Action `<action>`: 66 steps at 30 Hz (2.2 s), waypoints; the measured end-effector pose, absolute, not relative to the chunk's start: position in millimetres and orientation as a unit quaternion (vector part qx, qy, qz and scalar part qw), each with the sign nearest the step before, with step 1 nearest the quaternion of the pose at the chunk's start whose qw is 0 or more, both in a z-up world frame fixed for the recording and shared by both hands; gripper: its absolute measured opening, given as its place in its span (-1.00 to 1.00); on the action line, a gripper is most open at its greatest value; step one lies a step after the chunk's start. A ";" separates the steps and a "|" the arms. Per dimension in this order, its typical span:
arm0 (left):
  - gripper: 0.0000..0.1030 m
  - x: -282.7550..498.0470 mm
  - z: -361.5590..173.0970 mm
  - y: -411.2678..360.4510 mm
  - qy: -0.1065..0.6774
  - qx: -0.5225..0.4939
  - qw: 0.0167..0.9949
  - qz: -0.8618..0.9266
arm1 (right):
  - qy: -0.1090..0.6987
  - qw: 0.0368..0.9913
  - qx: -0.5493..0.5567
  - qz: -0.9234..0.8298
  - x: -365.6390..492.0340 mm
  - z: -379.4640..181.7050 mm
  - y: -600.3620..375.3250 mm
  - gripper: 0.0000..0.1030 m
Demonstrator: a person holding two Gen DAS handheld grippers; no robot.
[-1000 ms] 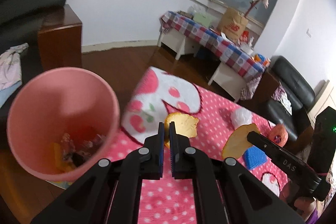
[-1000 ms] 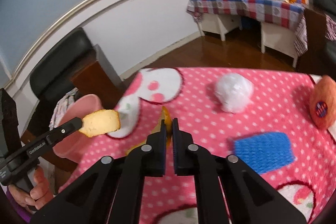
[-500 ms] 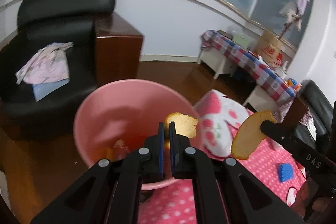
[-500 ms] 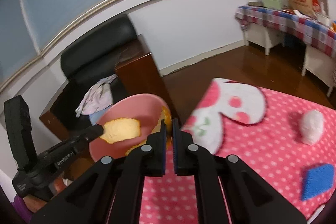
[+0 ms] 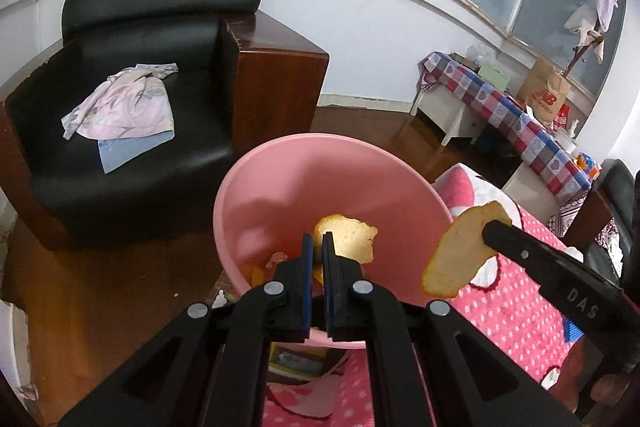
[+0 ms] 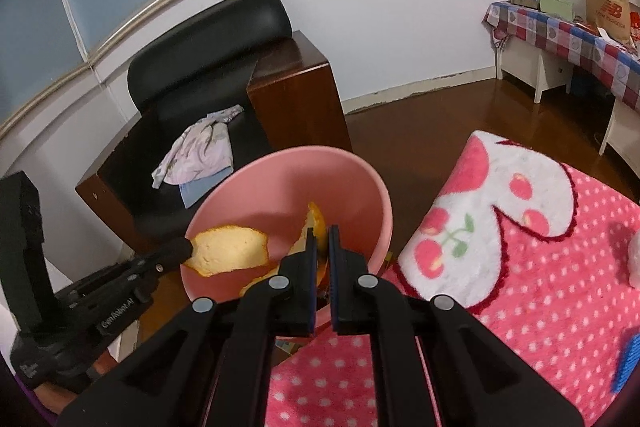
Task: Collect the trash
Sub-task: 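Open both grippers to drop the orange peel into the bucket, then move both grippers back over the blue mesh and white bag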
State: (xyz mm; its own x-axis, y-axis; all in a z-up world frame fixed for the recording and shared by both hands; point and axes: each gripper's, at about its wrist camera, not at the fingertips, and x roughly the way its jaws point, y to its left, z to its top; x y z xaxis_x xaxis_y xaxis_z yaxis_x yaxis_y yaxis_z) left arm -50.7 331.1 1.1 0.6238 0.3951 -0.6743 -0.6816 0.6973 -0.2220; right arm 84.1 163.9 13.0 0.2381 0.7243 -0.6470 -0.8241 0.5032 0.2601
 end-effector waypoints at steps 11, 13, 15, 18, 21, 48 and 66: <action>-0.93 -44.3 -2.6 326.0 0.319 -0.222 0.866 0.315 | 0.383 0.780 -0.080 0.489 86.5 -2.6 175.1 -0.90; -0.93 -43.3 -3.1 326.1 0.321 -0.219 0.866 0.315 | 0.382 0.780 -0.080 0.489 85.9 -2.7 176.0 -0.90; -0.92 -42.6 -3.5 326.1 0.322 -0.216 0.866 0.316 | 0.383 0.781 -0.078 0.488 86.1 -2.9 176.1 -0.90; -0.92 -42.0 -4.0 325.8 0.322 -0.216 0.866 0.316 | 0.385 0.780 -0.076 0.488 87.0 -4.0 177.5 -0.90; -0.92 -41.8 -5.2 325.8 0.323 -0.217 0.865 0.317 | 0.385 0.780 -0.075 0.487 87.6 -4.2 177.6 -0.90; -0.55 -54.1 3.8 321.8 0.308 -0.219 0.872 0.312 | 0.395 0.762 -0.038 0.512 88.6 4.5 165.6 -0.65; -0.51 -43.9 24.5 271.8 0.300 -0.198 0.901 0.243 | 0.373 0.812 -0.049 0.446 73.1 12.8 57.1 -0.64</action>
State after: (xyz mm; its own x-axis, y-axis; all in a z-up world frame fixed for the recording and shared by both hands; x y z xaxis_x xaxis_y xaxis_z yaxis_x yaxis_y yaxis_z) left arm -43.9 271.8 24.5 0.7022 0.3198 -0.6362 -0.5569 0.8034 -0.2107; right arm 73.1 57.1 12.8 0.3240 0.6873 -0.6501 -0.7605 0.5980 0.2532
